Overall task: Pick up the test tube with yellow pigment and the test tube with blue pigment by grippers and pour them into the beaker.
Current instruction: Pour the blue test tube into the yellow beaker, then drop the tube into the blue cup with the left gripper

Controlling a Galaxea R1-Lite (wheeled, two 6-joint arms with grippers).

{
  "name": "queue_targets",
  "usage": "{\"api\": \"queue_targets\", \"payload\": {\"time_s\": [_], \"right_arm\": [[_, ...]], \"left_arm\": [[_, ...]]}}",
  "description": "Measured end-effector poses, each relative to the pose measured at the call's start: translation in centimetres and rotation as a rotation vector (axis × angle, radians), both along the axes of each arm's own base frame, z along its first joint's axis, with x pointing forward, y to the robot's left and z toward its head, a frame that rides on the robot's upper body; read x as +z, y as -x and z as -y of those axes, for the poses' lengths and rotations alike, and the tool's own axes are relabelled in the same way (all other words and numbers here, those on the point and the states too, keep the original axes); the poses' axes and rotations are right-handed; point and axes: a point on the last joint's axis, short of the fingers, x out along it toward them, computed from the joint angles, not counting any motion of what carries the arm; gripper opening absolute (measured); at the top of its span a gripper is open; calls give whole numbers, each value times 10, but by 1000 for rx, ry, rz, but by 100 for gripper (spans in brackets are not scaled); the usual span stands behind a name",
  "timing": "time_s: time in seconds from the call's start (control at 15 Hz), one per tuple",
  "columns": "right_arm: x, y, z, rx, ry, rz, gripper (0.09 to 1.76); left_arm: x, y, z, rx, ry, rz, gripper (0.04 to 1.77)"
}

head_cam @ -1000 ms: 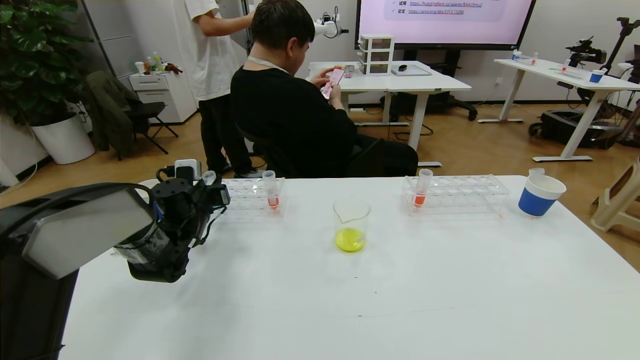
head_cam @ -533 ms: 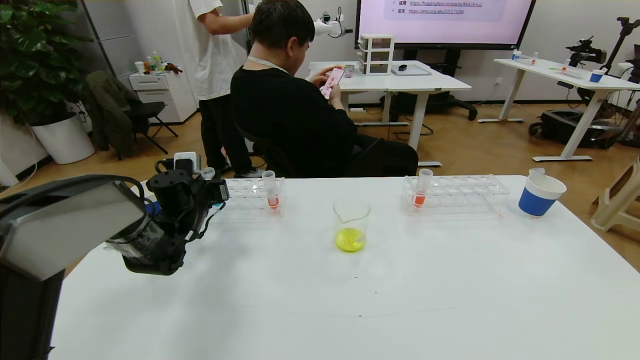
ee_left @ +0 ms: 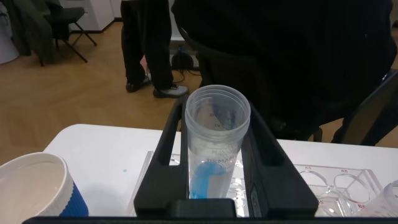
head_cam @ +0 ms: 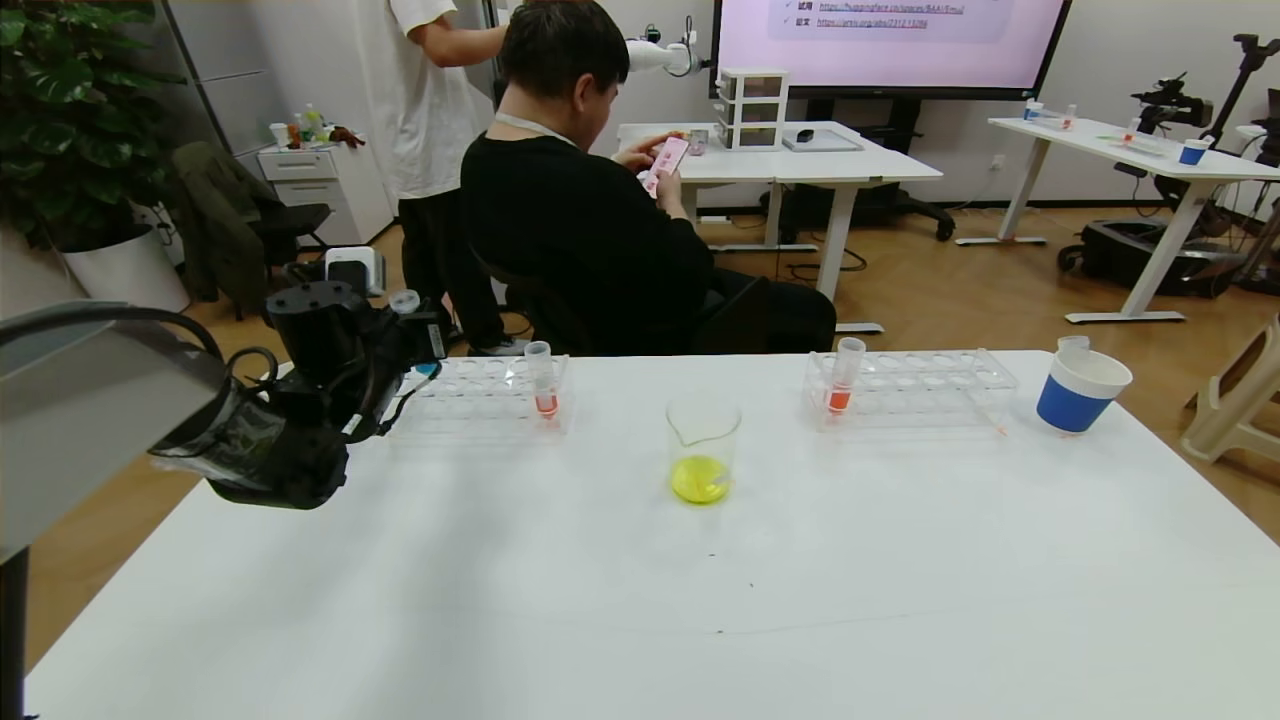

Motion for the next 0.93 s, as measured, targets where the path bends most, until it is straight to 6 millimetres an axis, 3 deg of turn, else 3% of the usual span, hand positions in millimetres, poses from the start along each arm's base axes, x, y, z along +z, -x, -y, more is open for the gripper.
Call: {"api": "queue_targets", "payload": {"time_s": [0.27, 0.47, 0.67, 0.8, 0.93], "right_arm": [[0, 0, 0, 0, 0, 0, 174], [0, 0, 0, 0, 0, 0, 174], [0, 0, 0, 0, 0, 0, 174], [0, 0, 0, -1, 0, 0, 174], [0, 0, 0, 0, 0, 0, 174]], "left_arm": [[33, 10, 13, -70, -10, -82, 50], [65, 19, 42, -271, -61, -24, 50], [84, 23, 79, -453, -114, 90, 50], [88, 25, 105, -573, -167, 167, 50], [79, 27, 126, -697, -265, 218, 50]]}}
